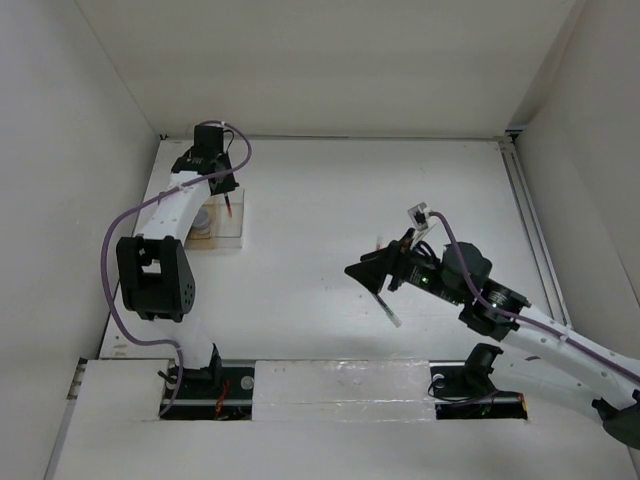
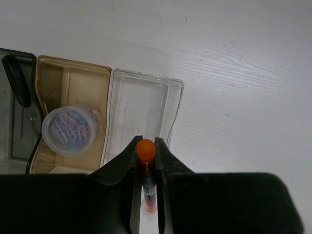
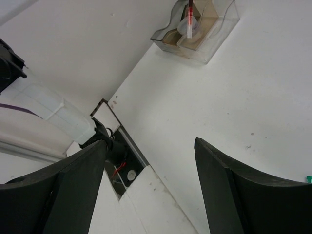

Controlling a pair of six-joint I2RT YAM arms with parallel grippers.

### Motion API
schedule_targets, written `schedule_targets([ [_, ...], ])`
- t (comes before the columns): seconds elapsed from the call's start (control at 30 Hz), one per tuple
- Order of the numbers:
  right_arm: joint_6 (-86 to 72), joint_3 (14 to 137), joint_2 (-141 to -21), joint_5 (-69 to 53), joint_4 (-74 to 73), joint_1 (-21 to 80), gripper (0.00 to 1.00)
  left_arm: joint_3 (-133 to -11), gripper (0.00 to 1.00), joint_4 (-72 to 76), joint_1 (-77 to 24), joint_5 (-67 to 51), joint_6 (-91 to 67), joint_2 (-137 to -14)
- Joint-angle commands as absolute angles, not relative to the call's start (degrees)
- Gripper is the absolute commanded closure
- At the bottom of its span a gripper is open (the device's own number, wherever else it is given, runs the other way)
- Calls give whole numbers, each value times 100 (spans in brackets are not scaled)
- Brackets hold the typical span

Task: Sort the stationery into containers
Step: Place the pen in the storage box.

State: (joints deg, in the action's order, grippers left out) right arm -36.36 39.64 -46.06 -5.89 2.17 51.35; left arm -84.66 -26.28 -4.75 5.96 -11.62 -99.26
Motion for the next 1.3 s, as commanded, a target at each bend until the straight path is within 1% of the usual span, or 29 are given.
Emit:
schedule_targets([
  [0.0, -3507, 3903, -4334, -299, -96, 5133, 22, -8771, 100, -2461, -483, 668, -1151, -10072],
  [0.17, -3507, 3902, -4201, -246, -202, 5133, 22, -8745, 100, -2400, -483, 843, -1265, -10353],
  [0.4, -3445, 3955, -4324, -246, -202, 5133, 22, -8561, 100, -2163, -483, 835, -1379, -10354],
  [0.57, -3445, 3955, -4430, -308, -202, 5133, 22, -8438, 92, -2162, -483, 835, -1502, -10406],
  [0.63, -3445, 4008, -4482, -308, -202, 5133, 22, -8385, 90, -2162, -483, 835, -1503, -10468],
  [0.8, -3445, 4061, -4535, -308, -202, 5133, 22, -8332, 90, -2223, -483, 896, -1556, -10573],
  [0.87, -3445, 4061, -4535, -308, -202, 5133, 22, -8271, 84, -2224, -483, 975, -1556, -10573],
  [0.93, -3445, 4061, -4535, -308, -202, 5133, 22, -8210, 74, -2224, -483, 1046, -1556, -10573],
  [0.97, -3445, 4061, -4535, -308, -202, 5133, 22, -8209, 66, -2224, -483, 1046, -1556, -10521],
  [1.07, -3445, 4061, -4535, -308, -202, 5133, 22, -8209, 61, -2294, -483, 1195, -1617, -10521],
  [1.1, -3445, 4061, -4535, -308, -202, 5133, 22, -8209, 57, -2346, -483, 1248, -1669, -10521],
  [1.2, -3445, 4061, -4535, -360, -202, 5133, 22, -8209, 52, -2347, -483, 1248, -1670, -10241],
  [1.27, -3445, 4061, -4587, 41, -202, 5133, 18, -8209, 40, -2347, -483, 1195, -1723, -10021],
])
